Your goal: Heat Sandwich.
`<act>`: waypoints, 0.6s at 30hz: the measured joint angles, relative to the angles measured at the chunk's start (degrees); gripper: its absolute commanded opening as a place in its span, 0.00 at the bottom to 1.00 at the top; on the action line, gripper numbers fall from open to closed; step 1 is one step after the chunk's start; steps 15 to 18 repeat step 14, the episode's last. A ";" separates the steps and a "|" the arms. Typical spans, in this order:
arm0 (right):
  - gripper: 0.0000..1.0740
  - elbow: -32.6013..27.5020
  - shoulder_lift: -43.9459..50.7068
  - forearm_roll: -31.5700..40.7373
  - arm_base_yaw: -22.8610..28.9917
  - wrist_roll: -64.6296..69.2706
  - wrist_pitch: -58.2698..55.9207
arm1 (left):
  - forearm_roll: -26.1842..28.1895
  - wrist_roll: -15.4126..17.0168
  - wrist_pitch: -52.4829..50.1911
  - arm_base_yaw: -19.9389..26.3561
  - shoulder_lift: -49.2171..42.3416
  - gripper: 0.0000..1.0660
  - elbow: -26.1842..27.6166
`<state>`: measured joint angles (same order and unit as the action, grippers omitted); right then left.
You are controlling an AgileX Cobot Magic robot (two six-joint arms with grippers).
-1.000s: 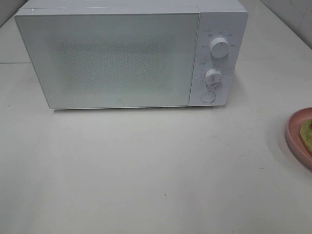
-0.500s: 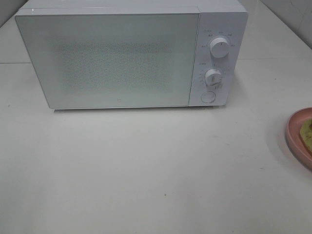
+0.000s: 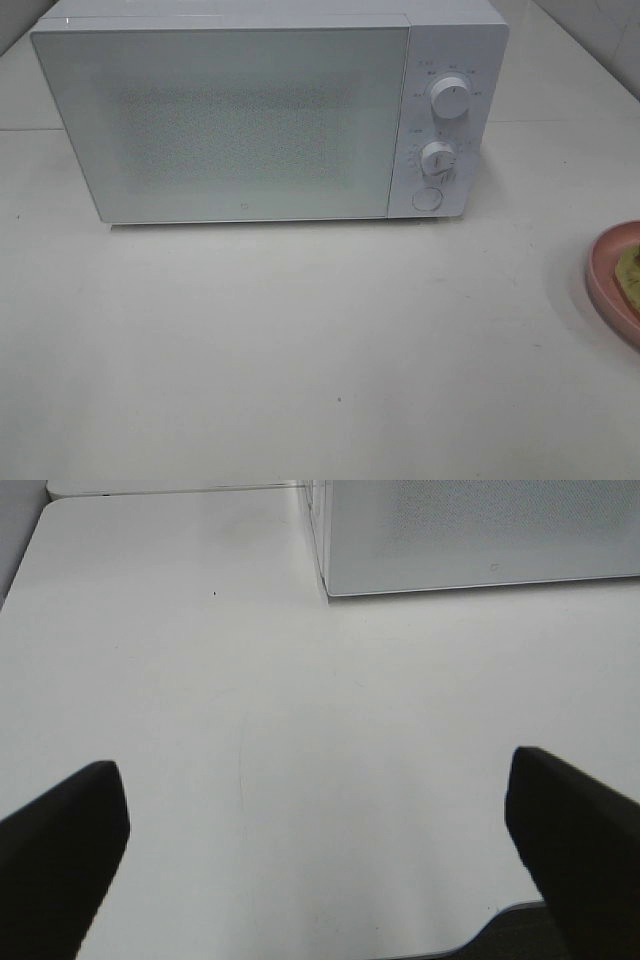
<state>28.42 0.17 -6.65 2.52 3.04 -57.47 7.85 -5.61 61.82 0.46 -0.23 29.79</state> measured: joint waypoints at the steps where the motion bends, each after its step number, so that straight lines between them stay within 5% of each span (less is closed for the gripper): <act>1: 0.70 0.00 0.00 0.00 0.00 0.00 0.00 | 0.00 0.00 0.00 0.00 0.00 0.92 0.00; 18: 0.70 0.00 0.00 0.00 0.00 0.00 0.00 | 0.00 0.00 0.00 0.00 0.00 0.92 0.00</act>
